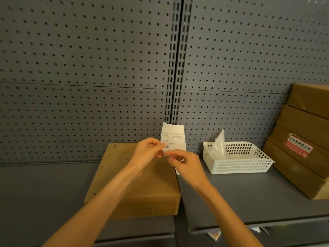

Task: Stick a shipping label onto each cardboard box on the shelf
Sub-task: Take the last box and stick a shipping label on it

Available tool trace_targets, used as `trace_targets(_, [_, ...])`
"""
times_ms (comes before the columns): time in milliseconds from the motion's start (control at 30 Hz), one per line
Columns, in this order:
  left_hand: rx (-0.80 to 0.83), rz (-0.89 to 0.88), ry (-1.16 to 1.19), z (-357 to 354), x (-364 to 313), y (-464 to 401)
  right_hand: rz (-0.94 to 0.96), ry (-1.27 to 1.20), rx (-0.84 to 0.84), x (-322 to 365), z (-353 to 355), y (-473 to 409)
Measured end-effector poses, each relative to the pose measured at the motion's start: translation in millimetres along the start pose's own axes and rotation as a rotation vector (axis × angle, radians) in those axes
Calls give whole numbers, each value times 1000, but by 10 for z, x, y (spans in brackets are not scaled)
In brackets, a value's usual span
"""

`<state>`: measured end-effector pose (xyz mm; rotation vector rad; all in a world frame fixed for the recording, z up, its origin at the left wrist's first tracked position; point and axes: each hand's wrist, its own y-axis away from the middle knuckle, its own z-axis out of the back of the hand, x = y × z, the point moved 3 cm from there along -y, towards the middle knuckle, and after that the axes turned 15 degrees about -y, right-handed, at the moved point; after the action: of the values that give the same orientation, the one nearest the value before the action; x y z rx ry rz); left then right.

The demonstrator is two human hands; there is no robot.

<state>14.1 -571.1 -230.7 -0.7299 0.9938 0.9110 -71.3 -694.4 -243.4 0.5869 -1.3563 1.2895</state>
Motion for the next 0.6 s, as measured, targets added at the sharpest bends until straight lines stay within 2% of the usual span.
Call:
trace_targets(100, [-34,21,38,99,-6,2,-7,4,-56,22,33,-28])
trace_targets(300, [-46,31,23,292,-7,24,-2,-41,-337,76,175,-99])
trace_targets(600, [-47,57,-21,521,163,103,-132,4,-186,-8,-63,-123])
